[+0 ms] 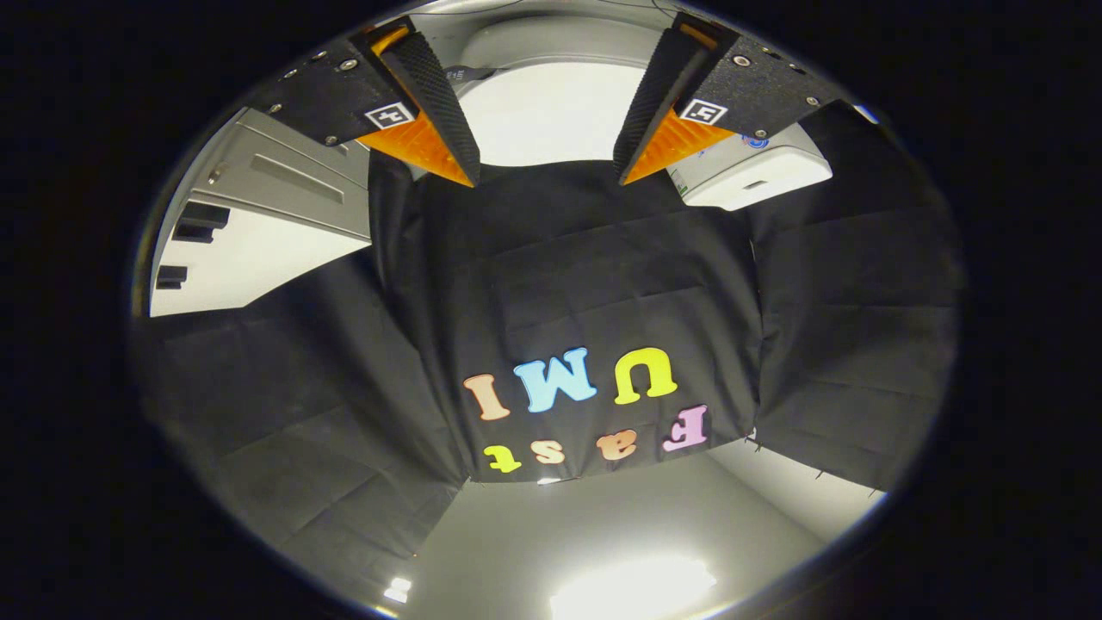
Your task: Open the toilet lid.
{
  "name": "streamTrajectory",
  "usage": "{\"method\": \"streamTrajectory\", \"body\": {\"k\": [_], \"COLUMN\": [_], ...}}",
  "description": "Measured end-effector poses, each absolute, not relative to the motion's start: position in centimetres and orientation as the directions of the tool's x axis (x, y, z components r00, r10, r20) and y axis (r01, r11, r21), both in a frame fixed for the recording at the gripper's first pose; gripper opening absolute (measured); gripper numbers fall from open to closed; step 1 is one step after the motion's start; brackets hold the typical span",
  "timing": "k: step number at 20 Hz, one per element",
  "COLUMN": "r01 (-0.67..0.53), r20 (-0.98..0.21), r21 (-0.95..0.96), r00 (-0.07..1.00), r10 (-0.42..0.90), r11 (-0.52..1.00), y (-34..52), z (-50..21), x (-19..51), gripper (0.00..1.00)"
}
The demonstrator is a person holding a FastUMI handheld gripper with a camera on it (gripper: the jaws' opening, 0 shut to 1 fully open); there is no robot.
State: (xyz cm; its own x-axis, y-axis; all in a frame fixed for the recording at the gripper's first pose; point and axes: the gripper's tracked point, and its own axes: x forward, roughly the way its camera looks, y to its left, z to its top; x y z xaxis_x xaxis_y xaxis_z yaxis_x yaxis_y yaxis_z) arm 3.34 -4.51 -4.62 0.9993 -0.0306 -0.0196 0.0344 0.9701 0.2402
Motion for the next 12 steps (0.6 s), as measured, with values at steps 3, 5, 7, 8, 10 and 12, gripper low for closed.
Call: {"method": "streamTrajectory", "body": {"k": [3, 5, 7, 8, 10, 12], "r01": [0.064, 0.081, 0.100, 0.110, 0.131, 0.154], "r20": [-0.019, -0.023, -0.039, -0.047, -0.060, -0.075], "r21": [0.311, 0.351, 0.386, 0.406, 0.453, 0.502], "r00": [0.998, 0.997, 0.995, 0.994, 0.991, 0.988], "r10": [-0.062, -0.078, -0.092, -0.099, -0.116, -0.134], "r11": [0.948, 0.933, 0.917, 0.907, 0.882, 0.851], "y": [-5.5, -6.1, -6.6, -7.0, -7.7, -8.5], "z": [-5.1, -5.8, -6.9, -7.5, -8.5, -9.8], "x": [4.2, 4.8, 5.3, 5.5, 5.9, 6.2], "gripper": [0.96, 0.96, 0.96, 0.96, 0.96, 0.96]}}
